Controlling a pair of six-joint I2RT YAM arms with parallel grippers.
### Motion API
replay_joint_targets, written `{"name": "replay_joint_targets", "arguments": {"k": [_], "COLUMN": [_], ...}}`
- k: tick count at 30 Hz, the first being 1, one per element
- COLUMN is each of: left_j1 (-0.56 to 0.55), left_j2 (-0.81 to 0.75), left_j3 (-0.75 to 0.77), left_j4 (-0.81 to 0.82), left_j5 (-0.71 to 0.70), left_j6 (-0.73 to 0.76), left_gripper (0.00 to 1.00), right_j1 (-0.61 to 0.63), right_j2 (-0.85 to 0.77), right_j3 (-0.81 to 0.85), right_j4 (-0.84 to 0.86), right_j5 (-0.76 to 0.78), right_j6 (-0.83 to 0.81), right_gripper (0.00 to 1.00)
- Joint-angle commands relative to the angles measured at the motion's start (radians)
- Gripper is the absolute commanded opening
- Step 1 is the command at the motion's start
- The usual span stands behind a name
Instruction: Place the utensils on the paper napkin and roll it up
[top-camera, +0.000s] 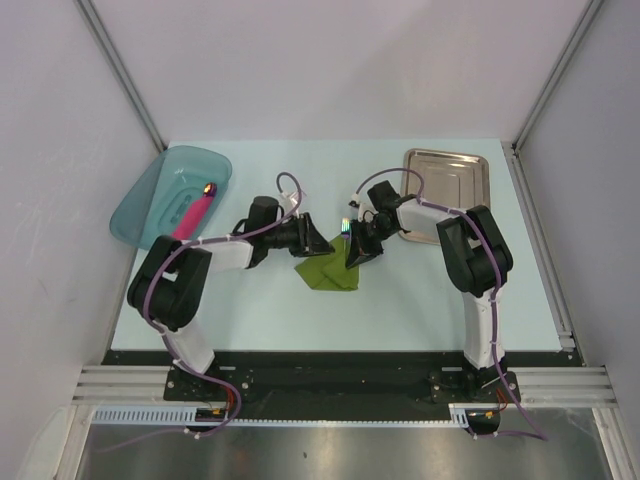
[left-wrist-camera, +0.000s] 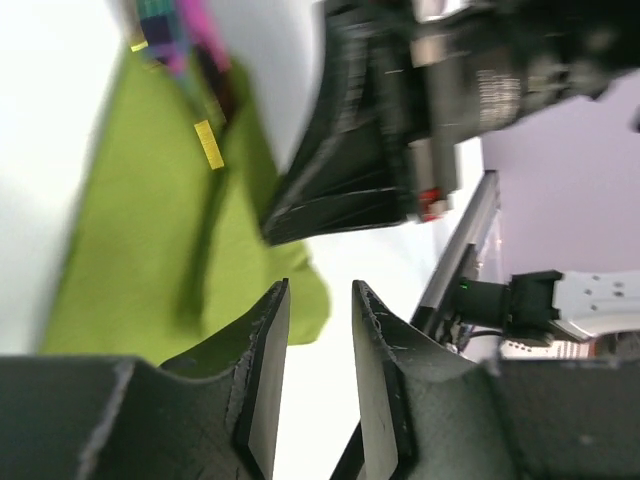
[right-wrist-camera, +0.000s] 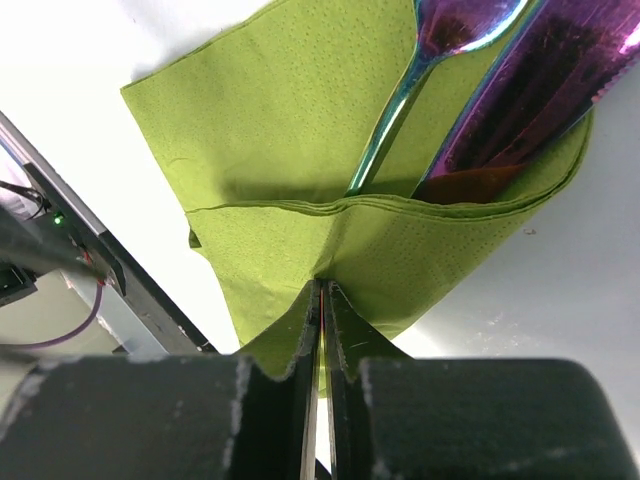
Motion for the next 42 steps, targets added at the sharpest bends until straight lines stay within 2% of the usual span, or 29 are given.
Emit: {"name": "replay_joint_targets", "arguments": {"k": [1, 9, 21, 31, 35, 42], "left_j1": [-0.041, -0.06, -0.052, -0.052, -0.052, -0.051], "left_j2": [-0.02, 0.11, 0.186, 0.183, 0.175, 0.145], "left_j3": [0.004, 0.008, 0.045, 0.05, 0.05, 0.036], "left_j4": [0.099, 0.133, -0.052, -0.063, -0.065, -0.02], "left_j5": [0.051, 0.05, -0.045, -0.051, -0.055, -0.041], "left_j6": [-0.047, -0.061, 0.045, 0.051, 0.054, 0.044], "left_gripper": [0.36, 0.27, 0.04, 0.03, 0.03, 0.08], "right_j1": [0.01, 0.013, 0.016, 0.059, 0.071, 0.092], "right_j2": [0.011, 0.007, -0.032, -0.004, 0.022, 0.069], "right_j3": [0.016, 0.023, 0.065, 0.113, 0.118, 0.104], "right_j4": [0.017, 0.018, 0.014, -0.014, -0.021, -0.055], "right_j5": [0.007, 0.002, 0.011, 0.12, 0.209, 0.303], "right_j6": [-0.013, -0.002, 0.044, 0.041, 0.012, -0.018], "right_gripper": [0.07, 0.07, 0.08, 0.08, 0.06, 0.03]}}
